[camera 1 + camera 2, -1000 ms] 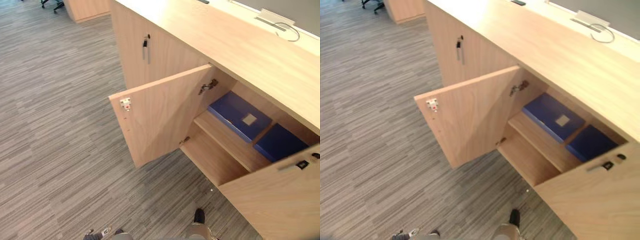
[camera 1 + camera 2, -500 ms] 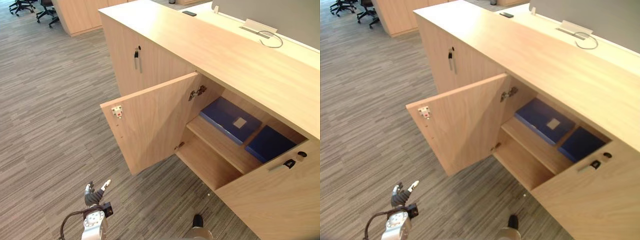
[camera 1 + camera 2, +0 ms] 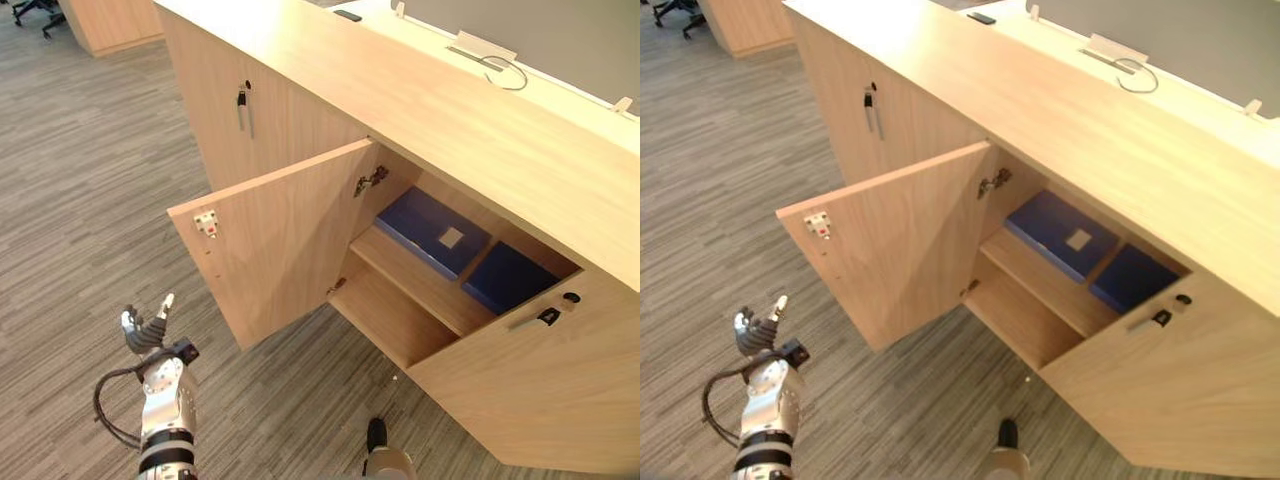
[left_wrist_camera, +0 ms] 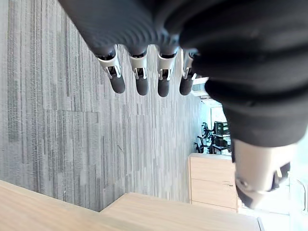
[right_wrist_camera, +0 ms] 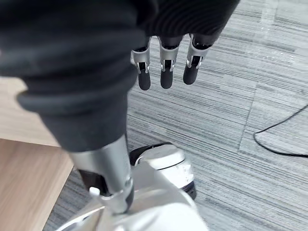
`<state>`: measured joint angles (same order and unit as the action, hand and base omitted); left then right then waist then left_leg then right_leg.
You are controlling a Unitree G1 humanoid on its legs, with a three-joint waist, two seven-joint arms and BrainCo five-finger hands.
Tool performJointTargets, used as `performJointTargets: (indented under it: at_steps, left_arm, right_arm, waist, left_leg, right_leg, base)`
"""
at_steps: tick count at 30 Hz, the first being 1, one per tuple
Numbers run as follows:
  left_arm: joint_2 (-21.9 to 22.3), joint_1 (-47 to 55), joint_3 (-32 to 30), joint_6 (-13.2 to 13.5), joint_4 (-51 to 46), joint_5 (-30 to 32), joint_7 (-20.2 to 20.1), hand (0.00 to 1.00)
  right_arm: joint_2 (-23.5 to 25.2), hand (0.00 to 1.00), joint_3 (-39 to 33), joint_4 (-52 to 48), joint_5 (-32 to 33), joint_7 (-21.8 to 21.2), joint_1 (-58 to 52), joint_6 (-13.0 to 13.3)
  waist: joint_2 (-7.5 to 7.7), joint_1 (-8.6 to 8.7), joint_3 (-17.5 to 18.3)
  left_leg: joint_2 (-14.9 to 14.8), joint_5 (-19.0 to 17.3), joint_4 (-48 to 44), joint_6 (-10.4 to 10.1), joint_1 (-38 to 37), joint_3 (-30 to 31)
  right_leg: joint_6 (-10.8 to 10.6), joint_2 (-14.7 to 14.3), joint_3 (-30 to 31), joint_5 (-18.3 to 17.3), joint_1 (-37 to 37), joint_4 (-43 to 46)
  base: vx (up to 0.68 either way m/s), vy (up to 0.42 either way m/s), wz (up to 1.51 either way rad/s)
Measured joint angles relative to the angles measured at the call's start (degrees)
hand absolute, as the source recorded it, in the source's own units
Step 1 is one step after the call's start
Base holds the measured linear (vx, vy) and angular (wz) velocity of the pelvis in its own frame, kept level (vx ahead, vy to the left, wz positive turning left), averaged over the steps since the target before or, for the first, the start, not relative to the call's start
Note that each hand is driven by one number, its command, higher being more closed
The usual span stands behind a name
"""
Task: Walk over to the cabinet, pick up the folder, carry it to the office cabinet, place the folder inside the office cabinet, then close the office cabinet door
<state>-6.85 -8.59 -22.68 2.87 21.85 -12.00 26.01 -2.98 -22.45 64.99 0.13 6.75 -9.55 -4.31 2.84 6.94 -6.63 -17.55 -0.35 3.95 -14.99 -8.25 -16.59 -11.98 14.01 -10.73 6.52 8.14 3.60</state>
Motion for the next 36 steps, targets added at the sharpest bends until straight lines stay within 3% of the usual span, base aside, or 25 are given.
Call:
performJointTargets:
  at_steps: [6, 12, 17, 21, 26, 28, 30, 36]
  left_arm:
    - [-1.4, -4.9, -0.6, 0.0, 0.0, 0.0, 0.0, 0.00]
    - [-7.5, -9.2, -0.6, 0.1, 3.6, -0.2, -0.6, 0.00]
    - [-14.2, -15.3, 6.9, -0.1, 14.6, 0.2, -6.4, 0.00]
    - [-16.8, -20.0, 11.6, -0.1, 22.8, 0.2, -9.3, 0.00]
    - [-18.6, -20.4, 15.2, -0.2, 23.7, 2.4, -9.2, 0.00]
    - [-17.8, -20.0, 17.4, -0.5, 21.7, 3.6, -8.9, 0.00]
    - [-16.1, -14.8, 20.5, -0.4, 12.8, 2.5, -8.8, 0.00]
    - [-11.3, -0.5, 36.0, 3.8, -2.8, -2.5, -9.9, 0.00]
  right_arm:
    - [0.5, 0.00, -1.3, 0.5, 0.0, -0.6, -3.7, 0.0]
    - [1.6, 0.00, -3.4, 0.5, 0.0, -1.7, -6.4, -0.1]
    - [1.5, 0.00, -3.4, -0.1, 0.0, -2.9, -6.7, 0.0]
    - [1.4, 0.00, -3.4, -0.4, 1.0, -3.3, -6.7, 0.0]
    - [1.3, 0.00, -3.4, -0.6, 1.0, -3.3, -7.1, 0.1]
    - [1.5, 0.00, -3.4, -0.5, 1.0, -3.3, -7.9, 0.2]
    - [1.6, 0.00, -3.4, -0.2, 0.9, -3.3, -8.6, 0.2]
    - [4.2, 0.00, -5.1, 0.0, 1.0, -2.6, -7.9, 1.2]
  waist:
    - [1.63, 0.59, -1.0]
    - [2.49, 1.21, -1.3]
    - [2.75, 1.59, -1.2]
    - [2.79, 2.09, -1.2]
    - [3.03, 2.47, -1.1]
    - [3.20, 1.96, -1.0]
    - [3.70, 0.59, -0.7]
    - [4.53, -2.75, 0.3]
  left_leg:
    - [-0.2, -0.3, 0.0, -0.1, -1.9, -2.5]
    - [-1.7, -1.0, 0.0, -0.2, -4.5, -4.9]
    - [-1.5, -0.9, 0.1, -0.1, -5.2, -5.6]
    - [-1.4, -0.9, 0.1, -0.1, -6.2, -6.2]
    - [-1.4, -1.0, 0.1, -0.1, -6.4, -6.3]
    - [-1.5, -1.2, 0.6, -0.5, -5.7, -5.4]
    - [-1.5, -0.9, 0.9, -0.1, -5.4, -4.8]
    - [-0.1, -0.9, 0.9, -0.1, -4.8, -2.1]
  right_leg:
    - [0.3, -0.4, 0.5, -0.2, 0.8, 2.0]
    - [1.1, -2.4, 1.9, -1.3, 1.0, 3.9]
    - [1.1, -2.3, 2.3, -1.7, 1.4, 5.1]
    - [1.1, -2.3, 2.3, -1.7, 1.4, 5.7]
    - [1.2, -2.2, 2.2, -1.7, 1.4, 5.8]
    - [1.2, -2.1, 1.3, -1.8, 0.9, 5.1]
    - [1.2, -1.8, 0.6, -1.8, 0.6, 4.7]
    - [0.3, 0.6, -2.0, -1.1, -1.4, 4.6]
  base:
    - [0.00, -0.006, -0.17]
    - [-0.01, -0.021, -0.18]
    - [0.00, -0.004, -0.04]
    - [0.00, 0.003, -0.08]
    - [-0.01, -0.001, 0.01]
    - [-0.02, -0.003, 0.18]
    - [0.02, 0.003, 0.18]
    - [0.06, 0.043, 0.29]
